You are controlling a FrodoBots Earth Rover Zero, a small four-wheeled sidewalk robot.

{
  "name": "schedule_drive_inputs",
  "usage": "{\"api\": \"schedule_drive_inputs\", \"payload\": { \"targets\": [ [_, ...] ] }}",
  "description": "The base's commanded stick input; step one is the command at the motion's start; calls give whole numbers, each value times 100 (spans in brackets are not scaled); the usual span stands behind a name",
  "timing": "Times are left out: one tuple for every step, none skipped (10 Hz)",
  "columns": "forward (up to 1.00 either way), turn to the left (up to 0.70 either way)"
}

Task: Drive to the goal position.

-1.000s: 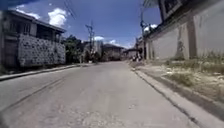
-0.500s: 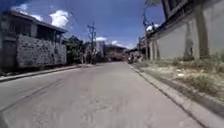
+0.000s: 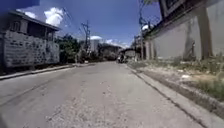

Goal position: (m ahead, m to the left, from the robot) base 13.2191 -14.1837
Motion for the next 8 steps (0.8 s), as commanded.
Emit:
{"api": "schedule_drive_inputs", "payload": {
  "targets": [
    [85,1],
    [85,6],
    [85,1],
    [85,0],
    [85,0],
    [85,0],
    [85,0],
    [85,0]
  ]
}}
